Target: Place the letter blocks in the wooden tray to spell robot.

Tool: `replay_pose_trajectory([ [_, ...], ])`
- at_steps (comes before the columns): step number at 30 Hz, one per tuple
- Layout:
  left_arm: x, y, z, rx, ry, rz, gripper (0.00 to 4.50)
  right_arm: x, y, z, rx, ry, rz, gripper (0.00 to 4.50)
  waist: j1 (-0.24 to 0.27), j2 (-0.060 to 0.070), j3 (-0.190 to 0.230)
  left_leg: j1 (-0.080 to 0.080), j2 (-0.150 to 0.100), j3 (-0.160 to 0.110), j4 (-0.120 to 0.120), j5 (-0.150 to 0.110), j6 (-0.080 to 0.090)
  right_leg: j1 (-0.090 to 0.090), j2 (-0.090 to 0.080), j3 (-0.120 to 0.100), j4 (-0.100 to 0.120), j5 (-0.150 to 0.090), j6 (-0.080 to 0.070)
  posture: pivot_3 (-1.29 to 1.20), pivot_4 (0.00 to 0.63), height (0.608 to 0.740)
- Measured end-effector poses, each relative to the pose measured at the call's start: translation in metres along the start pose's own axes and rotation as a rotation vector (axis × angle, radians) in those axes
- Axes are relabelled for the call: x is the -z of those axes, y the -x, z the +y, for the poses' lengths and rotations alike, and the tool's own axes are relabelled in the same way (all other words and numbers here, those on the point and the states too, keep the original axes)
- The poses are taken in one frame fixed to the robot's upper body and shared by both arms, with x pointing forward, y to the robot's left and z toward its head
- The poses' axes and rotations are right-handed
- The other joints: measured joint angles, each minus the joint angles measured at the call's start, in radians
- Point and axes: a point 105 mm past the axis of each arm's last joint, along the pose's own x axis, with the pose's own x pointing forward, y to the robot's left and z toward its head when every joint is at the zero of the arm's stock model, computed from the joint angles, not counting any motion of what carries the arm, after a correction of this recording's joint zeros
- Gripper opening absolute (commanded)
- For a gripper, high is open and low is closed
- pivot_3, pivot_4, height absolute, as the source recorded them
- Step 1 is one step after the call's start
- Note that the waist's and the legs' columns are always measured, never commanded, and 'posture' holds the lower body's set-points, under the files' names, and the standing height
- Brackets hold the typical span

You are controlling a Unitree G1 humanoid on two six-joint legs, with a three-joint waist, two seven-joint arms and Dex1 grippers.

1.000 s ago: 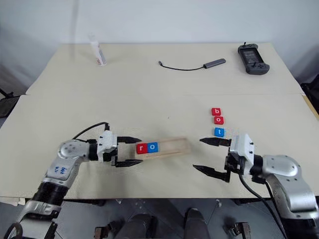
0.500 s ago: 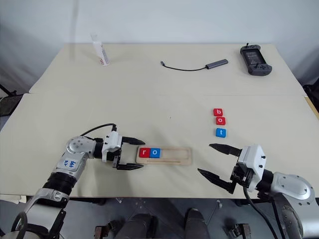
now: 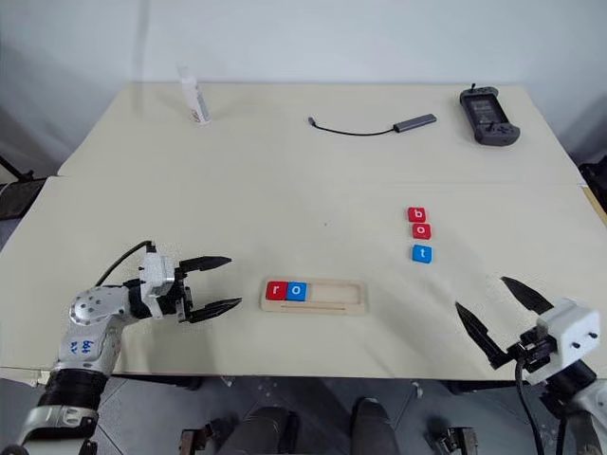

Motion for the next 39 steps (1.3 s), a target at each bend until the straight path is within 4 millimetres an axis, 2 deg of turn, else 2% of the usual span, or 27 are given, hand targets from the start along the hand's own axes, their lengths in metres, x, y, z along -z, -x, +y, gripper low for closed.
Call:
replay_pose_trajectory([
  [3, -0.004, -0.001, -0.001, -0.007, 0.020, -0.015, 4.48, 0.004, 0.001, -0.005, 0.041, -0.008, 0.009, 4.50, -0.007, 0.001, 0.000, 0.001, 0.000, 0.001, 0.000, 0.000, -0.001, 0.000, 0.000, 0.001, 0.001, 0.000, 0.000, 0.00, 0.150, 0.740],
  [6, -0.005, -0.004, -0.001, -0.020, 0.029, -0.026, 4.48, -0.003, -0.013, -0.010, 0.044, -0.007, -0.003, 4.50, -0.014, 0.001, 0.000, 0.002, 0.001, 0.001, 0.000, 0.001, -0.001, 0.000, 0.000, 0.001, 0.001, 0.000, 0.000, 0.00, 0.150, 0.740],
  [10, -0.008, -0.009, -0.002, -0.034, 0.034, -0.035, 4.48, -0.033, -0.064, -0.024, 0.043, -0.023, -0.004, 4.50, -0.029, 0.001, 0.000, 0.002, 0.001, 0.001, 0.001, 0.002, -0.002, 0.000, 0.000, 0.001, 0.003, 0.000, 0.000, 0.00, 0.150, 0.740],
  [12, -0.013, -0.015, -0.006, -0.022, 0.028, -0.048, 4.48, -0.055, -0.097, -0.030, 0.036, -0.031, 0.037, 4.50, -0.029, 0.001, 0.000, 0.001, 0.001, 0.001, 0.001, 0.002, -0.003, -0.002, 0.000, 0.001, 0.003, 0.000, 0.000, 0.00, 0.150, 0.740],
  [14, -0.017, -0.019, -0.010, -0.004, 0.018, -0.055, 4.48, -0.071, -0.116, -0.032, 0.034, -0.041, 0.073, 4.50, -0.022, 0.001, 0.000, 0.000, 0.003, -0.001, -0.001, 0.002, -0.003, -0.002, 0.000, -0.001, 0.001, -0.001, -0.001, 0.00, 0.150, 0.740],
  [16, -0.018, -0.021, -0.012, 0.001, 0.016, -0.058, 4.48, -0.071, -0.128, -0.028, 0.025, -0.055, 0.159, 4.50, -0.010, 0.001, 0.000, -0.002, 0.003, -0.003, -0.001, 0.002, -0.003, -0.002, 0.000, -0.002, 0.001, -0.001, -0.002, 0.00, 0.150, 0.740],
  [19, -0.018, -0.023, -0.012, -0.014, 0.024, -0.065, 4.48, -0.056, -0.143, -0.020, 0.005, -0.102, 0.322, 4.50, -0.002, 0.001, 0.000, -0.003, 0.000, -0.001, 0.000, 0.001, -0.001, -0.003, -0.001, -0.002, 0.000, -0.001, -0.002, 0.00, 0.150, 0.740],
  [22, -0.022, -0.027, -0.014, -0.019, 0.017, -0.078, 4.48, -0.052, -0.155, -0.014, -0.002, -0.129, 0.426, 4.50, -0.003, 0.001, 0.000, -0.003, -0.001, -0.001, 0.000, 0.000, 0.001, -0.002, -0.002, -0.001, 0.000, 0.000, -0.001, 0.00, 0.150, 0.740],
  [26, -0.021, -0.030, -0.014, -0.035, 0.028, -0.085, 4.48, -0.054, -0.166, -0.012, 0.013, -0.155, 0.472, 4.50, -0.002, 0.001, 0.000, -0.003, 0.000, -0.001, 0.000, 0.000, 0.001, -0.003, -0.001, -0.002, 0.000, 0.000, -0.001, 0.00, 0.150, 0.740],
  [31, -0.021, -0.033, -0.014, -0.046, 0.027, -0.092, 4.48, -0.040, -0.168, -0.010, 0.038, -0.168, 0.544, 4.50, -0.003, 0.001, 0.000, -0.003, -0.001, 0.000, 0.000, 0.000, 0.001, -0.003, -0.001, -0.002, 0.001, 0.000, -0.001, 0.00, 0.150, 0.740],
  [39, -0.025, -0.037, -0.011, -0.040, -0.001, -0.101, 4.48, -0.038, -0.172, -0.016, 0.087, -0.168, 0.563, 4.50, -0.006, 0.001, 0.000, -0.003, 0.000, 0.000, 0.000, 0.000, 0.001, -0.003, -0.001, -0.002, 0.001, 0.000, -0.001, 0.00, 0.150, 0.740],
])
